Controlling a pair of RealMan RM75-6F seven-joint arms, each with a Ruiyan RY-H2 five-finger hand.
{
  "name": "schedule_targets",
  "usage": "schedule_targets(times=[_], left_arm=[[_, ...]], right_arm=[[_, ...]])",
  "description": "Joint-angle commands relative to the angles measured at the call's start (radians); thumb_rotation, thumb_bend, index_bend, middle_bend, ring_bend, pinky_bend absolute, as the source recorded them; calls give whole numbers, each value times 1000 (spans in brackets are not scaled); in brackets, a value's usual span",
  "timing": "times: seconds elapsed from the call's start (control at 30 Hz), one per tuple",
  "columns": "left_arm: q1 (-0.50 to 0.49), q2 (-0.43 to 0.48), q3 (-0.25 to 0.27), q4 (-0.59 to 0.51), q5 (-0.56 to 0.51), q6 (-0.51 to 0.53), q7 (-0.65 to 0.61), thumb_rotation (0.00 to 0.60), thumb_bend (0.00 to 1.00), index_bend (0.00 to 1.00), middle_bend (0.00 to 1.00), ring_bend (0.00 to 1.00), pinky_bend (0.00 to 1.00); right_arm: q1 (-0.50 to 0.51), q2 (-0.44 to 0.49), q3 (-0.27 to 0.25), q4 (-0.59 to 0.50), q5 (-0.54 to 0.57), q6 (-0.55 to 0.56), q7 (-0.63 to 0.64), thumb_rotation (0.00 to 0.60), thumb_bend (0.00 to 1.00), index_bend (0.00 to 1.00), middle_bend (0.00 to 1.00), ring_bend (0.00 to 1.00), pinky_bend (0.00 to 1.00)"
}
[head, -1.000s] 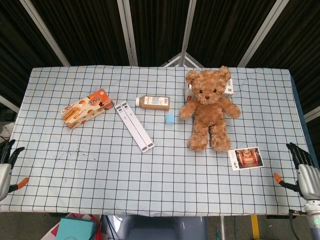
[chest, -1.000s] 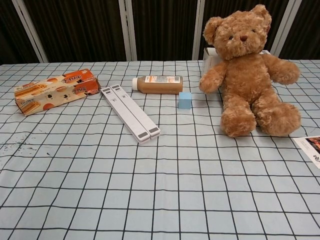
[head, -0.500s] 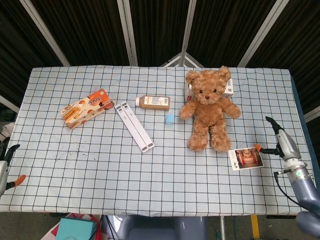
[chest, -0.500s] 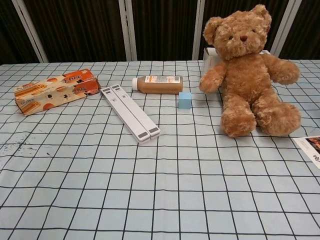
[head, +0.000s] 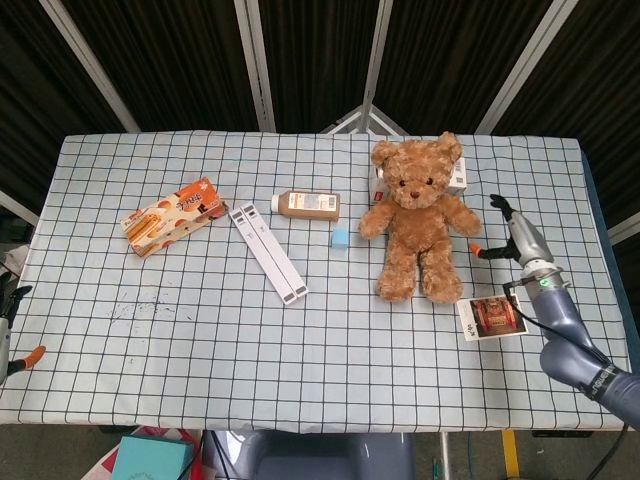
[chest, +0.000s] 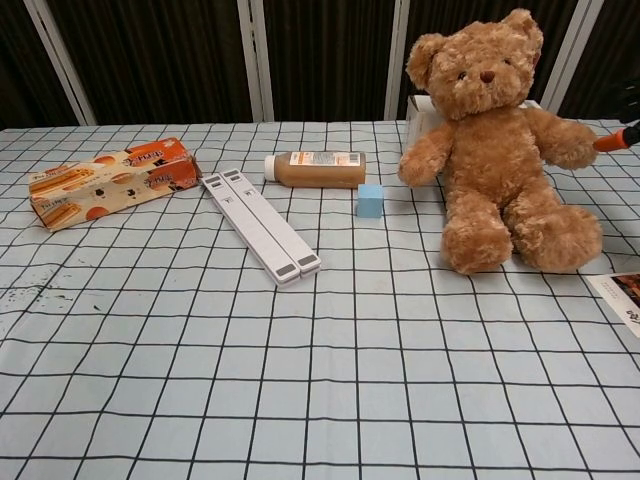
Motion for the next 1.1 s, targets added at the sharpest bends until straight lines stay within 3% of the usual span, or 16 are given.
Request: schedule_targets(times=[0.03,0.33,0.6,1.1], left_arm=[[-4,-4,-3,2,-9,-6,9,600,243,162,0,0,30],[-5,-1,-5,2,-15,-7,3,600,243,162,0,0,30],[-6,5,-7,3,-23,-11,-9,600,243,162,0,0,30],[-16,-12,-7,3,-40,-18,33,600,243,162,0,0,30]], right_arm=[[33,-33,-6,27,40,-10,-36,600,287,51,145,91,0],[98,-103,-25,74,139,2,-115,600,287,128,227,140,0],[121,-155,-10,142,202,29,-134,600,287,297,351,274,0],[111,-226,-4,298,207,-35,-125,600,287,389,424,349,0]])
